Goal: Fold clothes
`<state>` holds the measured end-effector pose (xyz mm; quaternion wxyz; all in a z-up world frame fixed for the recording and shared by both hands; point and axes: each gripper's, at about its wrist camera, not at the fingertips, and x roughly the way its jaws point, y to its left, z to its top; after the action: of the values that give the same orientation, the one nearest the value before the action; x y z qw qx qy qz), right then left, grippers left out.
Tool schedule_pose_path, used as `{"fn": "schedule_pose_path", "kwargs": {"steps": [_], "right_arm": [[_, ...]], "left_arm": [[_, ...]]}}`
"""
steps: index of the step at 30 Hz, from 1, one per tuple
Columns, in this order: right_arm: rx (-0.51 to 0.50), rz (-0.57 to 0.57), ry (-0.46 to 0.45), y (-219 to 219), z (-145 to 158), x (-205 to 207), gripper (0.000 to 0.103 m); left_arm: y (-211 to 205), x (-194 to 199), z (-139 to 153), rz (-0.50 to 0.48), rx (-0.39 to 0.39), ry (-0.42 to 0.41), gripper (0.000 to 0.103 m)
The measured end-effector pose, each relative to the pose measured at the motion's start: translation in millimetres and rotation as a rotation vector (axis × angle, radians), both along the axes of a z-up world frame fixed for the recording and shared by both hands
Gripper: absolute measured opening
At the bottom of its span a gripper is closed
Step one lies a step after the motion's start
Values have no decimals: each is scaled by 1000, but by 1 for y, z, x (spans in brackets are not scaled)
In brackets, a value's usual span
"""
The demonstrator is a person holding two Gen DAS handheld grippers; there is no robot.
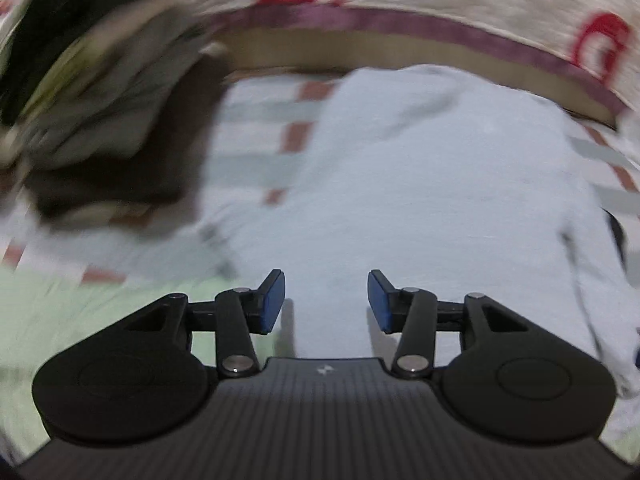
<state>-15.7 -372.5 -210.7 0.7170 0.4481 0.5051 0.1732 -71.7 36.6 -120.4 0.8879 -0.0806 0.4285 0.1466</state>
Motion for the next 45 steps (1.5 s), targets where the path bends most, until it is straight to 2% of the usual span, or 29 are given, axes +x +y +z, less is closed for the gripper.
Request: {"fn": "schedule_pose_path", "kwargs": {"steps": [1, 2, 3, 5, 7, 10, 11, 12, 16, 17, 18, 19, 21, 22, 24, 29, 30, 34, 35, 36, 38, 40, 43, 45], "right_arm": [[-13, -28, -1, 2, -3, 2, 55], [-51, -41, -22, 5, -3, 3, 42], [-112, -39, -61, 9, -1, 1, 8], [-199, -18, -175, 17, 17, -6, 8], [-303, 19, -308, 22, 53, -17, 6], [-665, 49, -547, 26, 110, -39, 4], [-769, 60, -597, 23, 125, -42, 4], [-850, 73, -620, 18, 135, -40, 1], [-1146, 65, -743, -8, 162, -30, 1], [-1181, 66, -724, -17, 165, -24, 1], [-1125, 81, -649, -28, 167, -15, 4], [-986, 88, -553, -40, 164, -6, 9], [-643, 74, -383, -61, 150, 4, 11], [-505, 78, -317, -64, 138, 7, 23], [-351, 78, -208, -59, 113, 9, 39], [37, -14, 28, -45, 48, 10, 52], [27, -39, 41, -41, 41, 14, 55], [-188, -124, -15, -33, 28, 34, 59], [-218, -132, -51, -35, 29, 39, 52], [-227, -127, -97, -36, 32, 43, 8], [-254, -110, -206, -37, 45, 47, 7], [-332, -72, -365, -31, 78, 40, 7], [-665, 11, -649, -17, 137, 17, 7], [-978, 53, -737, -14, 153, 8, 7]], "left_arm": [[7, -3, -4, 27, -28, 8, 45], [12, -7, -7, 46, -57, 12, 45], [15, -10, -9, 49, -77, 8, 45], [17, -17, -13, 44, -111, -4, 45], [18, -23, -16, 29, -133, -21, 45], [17, -28, -16, -11, -134, -44, 45], [17, -29, -17, -19, -138, -50, 45], [18, -29, -18, -21, -147, -51, 46], [26, -30, -23, 8, -196, -46, 46], [28, -31, -24, 18, -208, -47, 46], [29, -32, -24, 21, -214, -49, 46], [30, -32, -24, 21, -218, -51, 46], [28, -32, -22, 8, -224, -53, 46], [27, -31, -22, -1, -229, -54, 46], [24, -29, -19, -13, -245, -57, 46], [18, -27, -10, -38, -262, -74, 46], [17, -27, -10, -41, -254, -74, 46], [22, -27, -17, -21, -255, -56, 46], [24, -28, -19, -13, -257, -52, 46], [27, -29, -20, -1, -259, -51, 46], [33, -32, -19, 11, -281, -56, 46], [39, -35, -19, 22, -316, -65, 46], [47, -38, -19, 37, -390, -79, 46], [48, -38, -21, 42, -409, -77, 46]]}}
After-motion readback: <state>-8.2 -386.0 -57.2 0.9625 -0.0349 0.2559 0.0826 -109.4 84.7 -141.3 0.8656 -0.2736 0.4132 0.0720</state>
